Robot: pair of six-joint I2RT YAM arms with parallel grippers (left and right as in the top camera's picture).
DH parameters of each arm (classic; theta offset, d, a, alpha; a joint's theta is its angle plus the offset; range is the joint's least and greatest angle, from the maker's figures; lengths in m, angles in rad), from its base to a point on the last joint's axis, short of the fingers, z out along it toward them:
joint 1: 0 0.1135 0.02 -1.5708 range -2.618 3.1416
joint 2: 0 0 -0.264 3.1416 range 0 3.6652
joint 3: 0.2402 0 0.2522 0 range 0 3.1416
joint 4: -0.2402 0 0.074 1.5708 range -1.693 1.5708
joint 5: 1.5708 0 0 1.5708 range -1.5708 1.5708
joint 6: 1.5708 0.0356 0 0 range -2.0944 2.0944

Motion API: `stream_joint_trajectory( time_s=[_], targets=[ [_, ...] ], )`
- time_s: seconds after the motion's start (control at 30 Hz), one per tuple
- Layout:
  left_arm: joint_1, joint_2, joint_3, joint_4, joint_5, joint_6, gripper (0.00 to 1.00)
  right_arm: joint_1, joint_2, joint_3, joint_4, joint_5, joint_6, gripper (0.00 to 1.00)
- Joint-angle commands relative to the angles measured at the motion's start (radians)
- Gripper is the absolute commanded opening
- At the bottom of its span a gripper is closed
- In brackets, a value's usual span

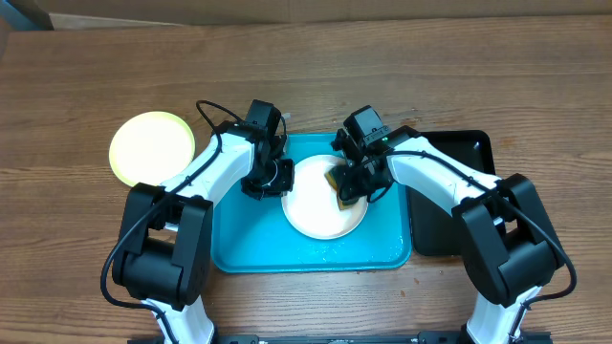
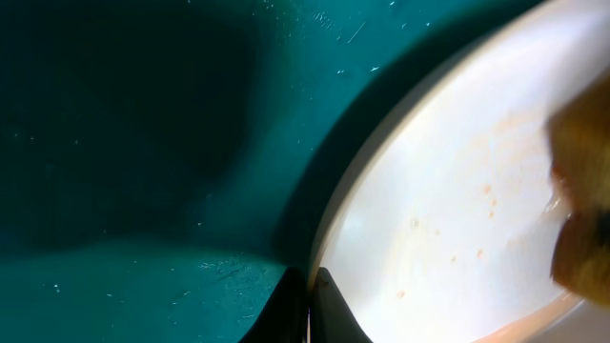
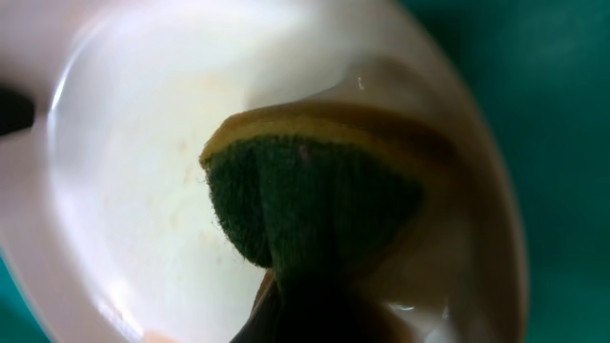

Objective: Clean dirty plates on tray and stack at the side
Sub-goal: 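Carry the sponge with the right gripper back into the black tray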

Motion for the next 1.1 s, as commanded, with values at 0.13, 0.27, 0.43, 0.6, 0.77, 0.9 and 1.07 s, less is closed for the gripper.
stream_joint_trajectory(
  time_s=[0.13,0.27,0.43,0.6,0.77,0.9,1.07],
  targets=[
    [0.003,-0.002,-0.006,0.003,0.008,-0.014,0.04,-0.018,0.033,0.014,-0.012,-0.469,-0.105,0.04],
    [0.003,-0.002,-0.006,0.003,0.008,-0.014,0.04,-0.018,0.032,0.027,0.056,-0.597,-0.103,0.04],
    [0.003,-0.002,-0.006,0.003,0.008,-0.014,0.04,-0.079,0.022,0.151,-0.038,-0.556,-0.1,0.04],
    [0.003,-0.002,-0.006,0.003,0.008,-0.014,0.04,-0.175,-0.005,0.325,-0.305,-0.347,-0.101,0.04],
    [0.003,-0.002,-0.006,0.003,0.008,-0.014,0.06,-0.289,-0.034,0.402,-0.509,-0.082,-0.1,0.04],
    [0.003,-0.002,-0.006,0.003,0.008,-0.014,0.09,-0.372,-0.031,0.387,-0.568,0.134,-0.014,0.04],
    [0.003,-0.002,-0.006,0.003,0.008,-0.014,0.09,-0.42,-0.031,0.296,-0.515,0.314,0.08,0.04]
  ],
)
